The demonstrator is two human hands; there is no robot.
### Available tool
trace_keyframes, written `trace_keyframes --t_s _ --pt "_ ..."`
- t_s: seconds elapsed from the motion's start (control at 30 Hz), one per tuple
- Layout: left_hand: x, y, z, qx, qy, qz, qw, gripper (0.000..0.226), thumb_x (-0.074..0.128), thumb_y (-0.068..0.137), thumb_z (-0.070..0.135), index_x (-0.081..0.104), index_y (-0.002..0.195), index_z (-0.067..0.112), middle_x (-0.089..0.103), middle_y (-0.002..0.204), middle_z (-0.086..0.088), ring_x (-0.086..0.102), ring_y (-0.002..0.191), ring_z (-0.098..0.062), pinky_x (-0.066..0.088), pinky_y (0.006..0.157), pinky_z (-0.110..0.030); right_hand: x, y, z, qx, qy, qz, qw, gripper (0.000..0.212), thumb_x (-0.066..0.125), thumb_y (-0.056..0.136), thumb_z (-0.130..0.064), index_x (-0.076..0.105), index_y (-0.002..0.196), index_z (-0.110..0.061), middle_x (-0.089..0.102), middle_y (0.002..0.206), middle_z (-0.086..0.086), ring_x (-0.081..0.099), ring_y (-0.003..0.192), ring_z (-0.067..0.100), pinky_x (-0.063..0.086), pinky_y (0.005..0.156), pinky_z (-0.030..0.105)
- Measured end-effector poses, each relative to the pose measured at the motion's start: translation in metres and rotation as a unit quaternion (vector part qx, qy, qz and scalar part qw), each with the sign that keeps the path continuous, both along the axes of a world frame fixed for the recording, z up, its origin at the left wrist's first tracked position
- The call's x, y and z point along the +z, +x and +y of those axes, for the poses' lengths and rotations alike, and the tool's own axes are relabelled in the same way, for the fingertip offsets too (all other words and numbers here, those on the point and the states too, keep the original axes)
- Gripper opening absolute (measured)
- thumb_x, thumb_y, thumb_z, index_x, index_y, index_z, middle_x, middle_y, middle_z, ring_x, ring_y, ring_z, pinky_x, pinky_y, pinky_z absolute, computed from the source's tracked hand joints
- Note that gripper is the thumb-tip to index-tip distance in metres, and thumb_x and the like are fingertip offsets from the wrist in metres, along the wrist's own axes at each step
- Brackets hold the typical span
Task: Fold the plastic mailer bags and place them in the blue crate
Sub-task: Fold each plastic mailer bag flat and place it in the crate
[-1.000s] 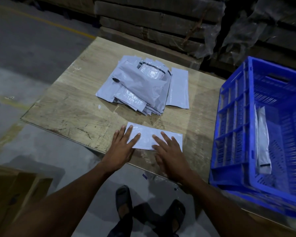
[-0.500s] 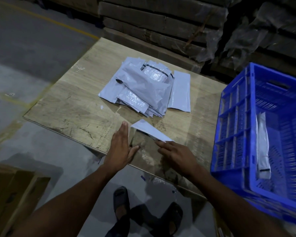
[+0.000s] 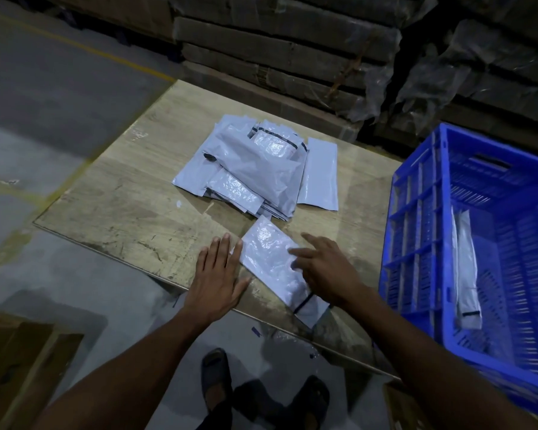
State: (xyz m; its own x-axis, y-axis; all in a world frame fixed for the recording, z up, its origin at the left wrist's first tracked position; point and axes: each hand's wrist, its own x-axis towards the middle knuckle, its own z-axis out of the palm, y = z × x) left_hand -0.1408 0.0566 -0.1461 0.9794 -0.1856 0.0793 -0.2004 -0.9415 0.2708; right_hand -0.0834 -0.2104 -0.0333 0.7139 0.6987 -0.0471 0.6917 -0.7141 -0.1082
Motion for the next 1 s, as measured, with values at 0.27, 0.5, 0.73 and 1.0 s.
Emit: trace_keyframes --t_s 0.27,0.5,0.73,1.0 --pt "0.012 0.005 -0.007 0.013 -0.063 -0.01 0.998 0.061 0.027 0.108 0.045 0.04 0.153 0.005 0.037 0.163 -0.018 0.033 0.152 -0.036 0.023 0.121 -0.056 -0.061 -0.036 0.036 -0.08 -0.02 0.072 0.994 0.054 0.046 0.086 -0.034 0.063 0.13 -0.007 0.053 0.147 0.017 0.051 0.135 0.037 0.041 0.106 0.061" --pt "0.007 0.011 -0.045 -0.099 -0.108 -0.005 0.989 0.058 0.02 0.113 0.03 0.053 0.144 -0.005 0.055 0.148 -0.021 0.051 0.14 -0.034 0.034 0.117 -0.048 -0.078 -0.058 0.045 -0.111 0.122 0.121 0.979 0.063 0.029 0.094 -0.026 0.035 0.153 -0.004 0.029 0.162 0.01 0.022 0.152 0.022 0.019 0.122 0.056" --pt "0.003 0.005 -0.036 -0.121 0.065 0.01 0.991 0.061 0.012 0.11 0.037 0.026 0.163 0.01 0.022 0.171 -0.007 0.014 0.159 -0.027 0.02 0.126 -0.05 -0.09 -0.073 0.049 -0.195 0.033 0.057 0.979 0.064 0.018 0.107 -0.046 0.018 0.16 -0.011 0.011 0.169 0.003 0.004 0.156 0.015 0.01 0.123 0.054" --pt "0.009 0.004 -0.034 -0.103 0.112 0.036 0.988 0.065 0.025 0.107 0.049 0.022 0.165 0.02 0.011 0.173 -0.005 0.003 0.159 -0.037 0.014 0.126 -0.056 -0.086 -0.078 -0.002 -0.239 -0.044 0.076 0.967 0.079 0.014 0.1 -0.071 0.0 0.162 -0.023 -0.015 0.168 0.001 -0.016 0.154 0.02 0.002 0.124 0.051"
